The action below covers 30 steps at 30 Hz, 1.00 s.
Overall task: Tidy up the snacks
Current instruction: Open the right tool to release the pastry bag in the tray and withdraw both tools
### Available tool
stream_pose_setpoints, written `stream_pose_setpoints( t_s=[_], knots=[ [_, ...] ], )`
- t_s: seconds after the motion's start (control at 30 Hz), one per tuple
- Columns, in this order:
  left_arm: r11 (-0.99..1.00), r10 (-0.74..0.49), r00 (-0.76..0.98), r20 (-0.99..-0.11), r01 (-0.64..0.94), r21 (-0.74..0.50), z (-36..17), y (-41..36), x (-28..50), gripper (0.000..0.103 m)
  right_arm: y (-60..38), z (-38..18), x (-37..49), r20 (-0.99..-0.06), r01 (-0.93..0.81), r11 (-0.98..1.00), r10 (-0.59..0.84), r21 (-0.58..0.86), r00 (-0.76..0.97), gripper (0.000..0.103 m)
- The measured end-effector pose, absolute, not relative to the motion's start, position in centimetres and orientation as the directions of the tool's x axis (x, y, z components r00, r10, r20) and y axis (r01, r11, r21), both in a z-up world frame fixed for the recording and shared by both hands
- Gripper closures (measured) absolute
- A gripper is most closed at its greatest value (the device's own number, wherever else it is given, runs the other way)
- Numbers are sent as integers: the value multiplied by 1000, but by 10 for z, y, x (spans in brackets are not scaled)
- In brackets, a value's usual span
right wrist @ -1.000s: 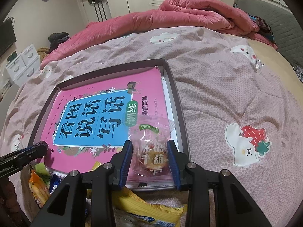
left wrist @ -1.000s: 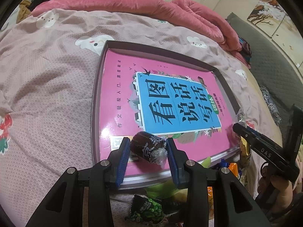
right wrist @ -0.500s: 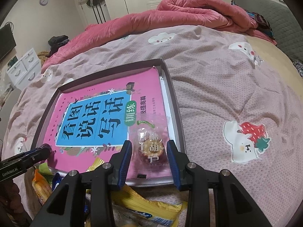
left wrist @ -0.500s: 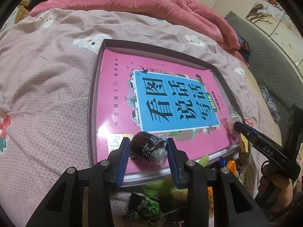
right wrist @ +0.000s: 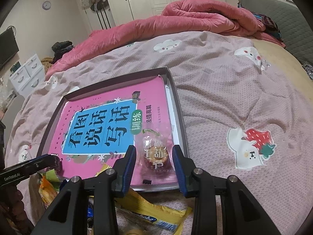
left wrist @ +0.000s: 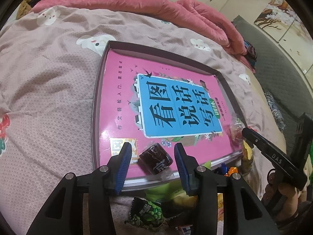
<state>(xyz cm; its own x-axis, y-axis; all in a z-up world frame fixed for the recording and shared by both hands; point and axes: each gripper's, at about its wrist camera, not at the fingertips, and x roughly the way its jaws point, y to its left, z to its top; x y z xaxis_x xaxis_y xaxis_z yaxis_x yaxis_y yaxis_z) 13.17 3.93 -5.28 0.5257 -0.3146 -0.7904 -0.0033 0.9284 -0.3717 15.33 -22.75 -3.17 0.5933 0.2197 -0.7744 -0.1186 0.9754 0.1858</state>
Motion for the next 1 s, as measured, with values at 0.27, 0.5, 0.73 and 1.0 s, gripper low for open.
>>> stream_pose_setpoints(
  t_s=[0.27,0.5,0.73,1.0],
  knots=[
    [929,-310,536,-785,-4,-370,-45,41,126,49,-228,-21,146,-749,-142,974,228,179,622,62],
    [932,-291,562,-774,-17,-363,-29,48,118,37,-226,-5,134,-702,-197,968,247,153,668,56],
    [935,-274,575,-771,-28,-353,-21,54,111,37,-217,5,125,-678,-246,961,262,123,687,54],
    [936,-265,587,-765,-34,-350,-14,60,101,37,-215,10,115,-661,-268,957,273,112,699,52]
  ],
)
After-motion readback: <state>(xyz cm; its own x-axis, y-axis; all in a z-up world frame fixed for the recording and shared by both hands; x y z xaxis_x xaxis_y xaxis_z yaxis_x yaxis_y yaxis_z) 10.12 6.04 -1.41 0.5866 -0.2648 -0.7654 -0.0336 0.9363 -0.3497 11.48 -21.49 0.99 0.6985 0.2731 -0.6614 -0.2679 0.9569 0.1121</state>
